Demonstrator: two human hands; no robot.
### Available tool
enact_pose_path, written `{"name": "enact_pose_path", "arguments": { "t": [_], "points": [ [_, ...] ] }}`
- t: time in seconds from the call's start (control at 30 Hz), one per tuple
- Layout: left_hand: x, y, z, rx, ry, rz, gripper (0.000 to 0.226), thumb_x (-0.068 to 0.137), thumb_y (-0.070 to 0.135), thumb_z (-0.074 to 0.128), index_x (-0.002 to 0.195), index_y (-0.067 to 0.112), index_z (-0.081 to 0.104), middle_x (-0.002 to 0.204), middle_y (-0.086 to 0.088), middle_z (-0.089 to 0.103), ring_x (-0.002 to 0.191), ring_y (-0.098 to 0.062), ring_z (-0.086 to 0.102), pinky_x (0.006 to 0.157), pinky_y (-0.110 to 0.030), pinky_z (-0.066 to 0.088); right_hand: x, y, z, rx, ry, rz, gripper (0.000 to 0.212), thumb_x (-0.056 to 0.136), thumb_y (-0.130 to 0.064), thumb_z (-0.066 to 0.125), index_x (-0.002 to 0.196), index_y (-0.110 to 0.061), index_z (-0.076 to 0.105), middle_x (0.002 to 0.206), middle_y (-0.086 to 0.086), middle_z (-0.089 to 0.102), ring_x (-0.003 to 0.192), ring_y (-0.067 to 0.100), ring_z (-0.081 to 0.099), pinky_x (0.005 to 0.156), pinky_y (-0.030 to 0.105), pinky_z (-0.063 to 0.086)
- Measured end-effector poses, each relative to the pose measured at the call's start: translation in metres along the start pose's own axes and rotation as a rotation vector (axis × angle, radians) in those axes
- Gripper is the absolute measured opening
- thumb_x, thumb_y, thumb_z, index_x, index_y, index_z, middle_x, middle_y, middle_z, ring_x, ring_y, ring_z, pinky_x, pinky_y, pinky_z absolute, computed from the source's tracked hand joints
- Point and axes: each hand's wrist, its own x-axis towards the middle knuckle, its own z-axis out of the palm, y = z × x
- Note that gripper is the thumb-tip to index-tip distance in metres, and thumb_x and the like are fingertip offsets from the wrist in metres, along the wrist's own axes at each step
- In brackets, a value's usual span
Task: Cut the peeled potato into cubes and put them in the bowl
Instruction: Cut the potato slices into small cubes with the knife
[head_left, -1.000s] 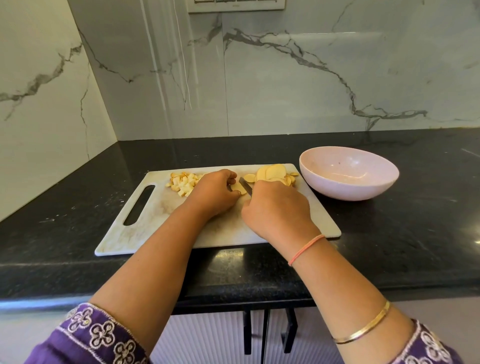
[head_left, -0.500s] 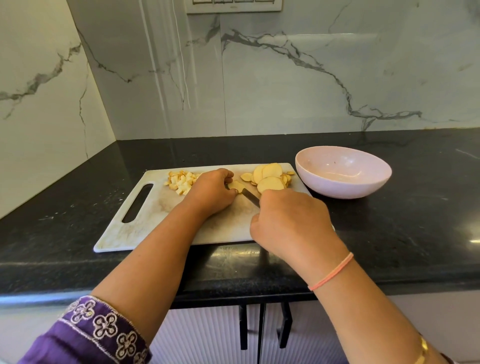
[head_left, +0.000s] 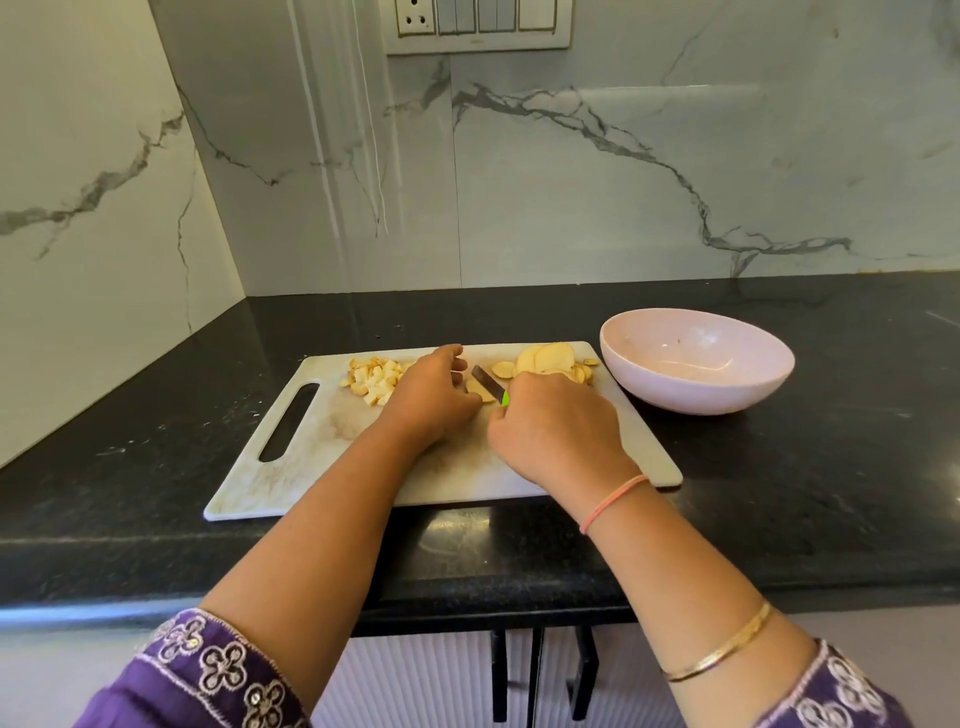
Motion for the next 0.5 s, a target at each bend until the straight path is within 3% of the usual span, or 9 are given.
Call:
{"name": "enact_pose_path", "arguments": {
  "t": [0.07, 0.2, 0.33, 0.5],
  "points": [
    [0.002, -0.001, -0.001, -0.012, 0.015, 0.007, 0.069, 0.086, 0.014, 0.066, 0.146, 0.014, 0.032, 0.133, -0.001, 0.053, 0.114, -0.013, 0.053, 0.089, -0.022, 0.043, 0.003, -0.002, 0.000, -0.019, 0.013, -0.017, 0.012, 0.094, -0.024, 0.044, 0.087, -0.019, 0.052, 0.080, 0.002, 0.048, 0.074, 0.022, 0.043, 0.049, 0.024, 0.023],
    [0.005, -0.004, -0.004, -0.010, 0.035, 0.024, 0.070, 0.086, 0.016, 0.067, 0.146, 0.014, 0.032, 0.133, -0.001, 0.054, 0.113, -0.014, 0.055, 0.089, -0.023, 0.045, 0.003, -0.004, -0.003, -0.075, 0.036, -0.067, 0.012, 0.094, -0.025, 0.044, 0.091, -0.018, 0.054, 0.078, 0.001, 0.047, 0.073, 0.022, 0.043, 0.055, 0.025, 0.028],
    [0.007, -0.006, -0.003, 0.010, 0.032, 0.024, 0.070, 0.086, 0.018, 0.068, 0.146, 0.014, 0.032, 0.130, -0.002, 0.056, 0.112, -0.014, 0.056, 0.092, -0.024, 0.047, -0.009, -0.007, -0.004, -0.112, 0.051, -0.129, 0.017, 0.094, -0.025, 0.045, 0.079, -0.018, 0.044, 0.063, -0.002, 0.039, 0.066, 0.019, 0.044, 0.047, 0.024, 0.025],
    [0.007, -0.007, -0.003, 0.024, 0.024, 0.020, 0.070, 0.086, 0.017, 0.068, 0.146, 0.014, 0.032, 0.129, -0.003, 0.056, 0.112, -0.015, 0.056, 0.092, -0.025, 0.046, -0.026, -0.006, -0.013, -0.123, 0.010, -0.125, 0.028, 0.094, -0.026, 0.045, 0.069, -0.019, 0.038, 0.063, -0.002, 0.038, 0.059, 0.016, 0.041, 0.047, 0.025, 0.024]
  ]
}}
